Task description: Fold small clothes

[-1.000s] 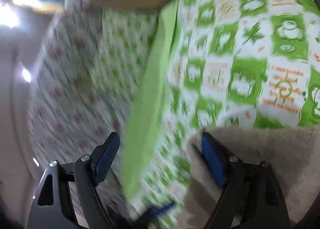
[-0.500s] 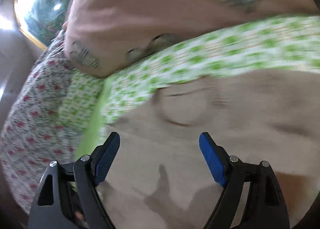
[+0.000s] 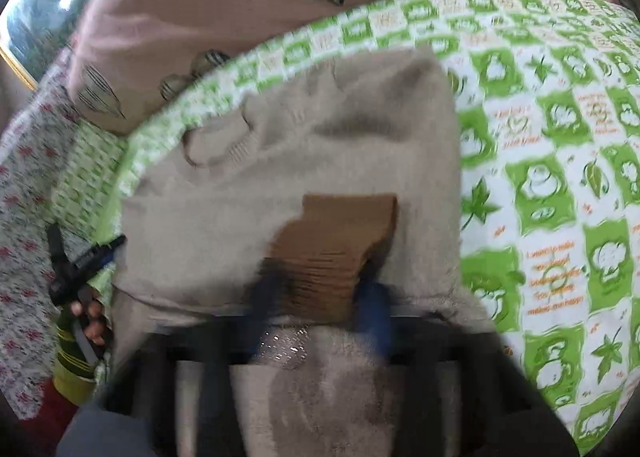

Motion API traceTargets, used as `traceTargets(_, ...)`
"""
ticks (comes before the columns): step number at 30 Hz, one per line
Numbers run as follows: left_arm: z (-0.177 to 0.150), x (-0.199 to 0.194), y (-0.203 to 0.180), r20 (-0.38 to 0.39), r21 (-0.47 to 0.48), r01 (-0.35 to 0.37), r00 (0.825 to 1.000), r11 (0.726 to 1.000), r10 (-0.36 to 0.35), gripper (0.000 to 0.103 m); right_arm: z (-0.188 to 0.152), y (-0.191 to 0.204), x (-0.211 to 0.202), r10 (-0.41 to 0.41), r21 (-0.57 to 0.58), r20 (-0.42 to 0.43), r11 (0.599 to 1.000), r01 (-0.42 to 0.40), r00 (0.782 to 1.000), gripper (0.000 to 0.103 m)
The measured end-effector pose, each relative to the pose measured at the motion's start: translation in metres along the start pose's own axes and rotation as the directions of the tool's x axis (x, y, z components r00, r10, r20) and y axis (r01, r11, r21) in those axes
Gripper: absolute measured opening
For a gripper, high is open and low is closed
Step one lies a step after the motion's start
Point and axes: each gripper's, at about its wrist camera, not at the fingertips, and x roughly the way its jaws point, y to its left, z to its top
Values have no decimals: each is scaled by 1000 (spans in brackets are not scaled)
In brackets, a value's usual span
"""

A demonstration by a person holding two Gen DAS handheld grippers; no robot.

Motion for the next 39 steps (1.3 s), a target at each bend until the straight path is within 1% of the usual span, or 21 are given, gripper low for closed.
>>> traceTargets(1,2,4,-3,-3,23,-20,1000,1000,20,77,0,3,-5,-3,3,20,1000,3,1000,7)
traceTargets(2,2,5,-6,1,39,-38,999,999,38,76,2,5,-14,6,2,58,1000,-6,998,7)
traceTargets(3,3,5,-8,8,54,-57,998,997,57,76,4,7,-27,-3,4,113,1000,2,994,7)
traceTargets(4,2,5,-10,16,68,-80,997,994,79,76,5,5,-34,-20,9,133,1000,19,991,7)
traceTargets(6,0,6,-13,17,75,-94,995,993,93,77,6,1,-33,-66,16,128,998,65,990,7)
traceTargets(8,-2,7,-13,15,73,-109,994,991,108,78,3,-6,-15,-131,21,72,991,130,989,7)
traceTargets(10,-2,6,-11,6,49,-95,995,994,95,78,-2,-9,2,-197,-12,38,980,198,980,6)
traceTargets(12,-2,2,-5,-13,16,-64,998,998,65,78,-4,-8,-2,-218,-11,56,976,219,974,6)
traceTargets(14,-3,-1,-4,-22,13,-57,998,998,58,78,-6,0,-9,-243,-18,75,969,245,967,6)
traceTargets(16,-7,-6,-1,-34,10,-61,998,998,61,77,-7,3,-16,-219,-19,68,975,220,973,7)
traceTargets(19,-21,-23,5,-39,-6,-32,999,999,31,76,-20,0,-35,-168,9,69,986,167,983,9)
traceTargets(22,-49,-47,10,-45,-11,6,999,1000,-6,76,-40,3,-54,-138,15,89,990,137,986,9)
traceTargets(24,-72,-65,12,-46,-13,38,998,999,-38,76,-58,1,-66,-101,23,94,995,99,990,10)
traceTargets(25,-83,-75,13,-47,-8,56,997,998,-56,76,-70,0,-73,-89,32,94,996,86,992,13)
traceTargets(27,-107,-92,13,-45,7,84,995,996,-84,77,-87,1,-81,-64,40,97,997,61,993,27)
traceTargets(28,-123,-102,13,-50,22,98,994,995,-97,77,-96,2,-86,-51,41,108,998,47,993,44)
traceTargets(29,-133,-109,14,-53,31,108,993,994,-107,77,-104,3,-90,-44,39,122,998,40,992,54)
traceTargets(32,-168,-129,18,-73,56,141,988,988,-137,77,-125,6,-104,-23,29,147,999,19,989,54)
traceTargets(35,-197,-145,26,-99,57,162,983,985,-155,77,-142,4,-117,-2,41,162,999,-5,987,54)
traceTargets(37,-218,-155,33,-113,45,175,979,983,-169,77,-153,2,-126,9,43,176,999,-16,984,55)
traceTargets(39,-239,-166,42,-125,8,204,972,979,-201,77,-162,0,-135,24,42,191,999,-33,981,57)
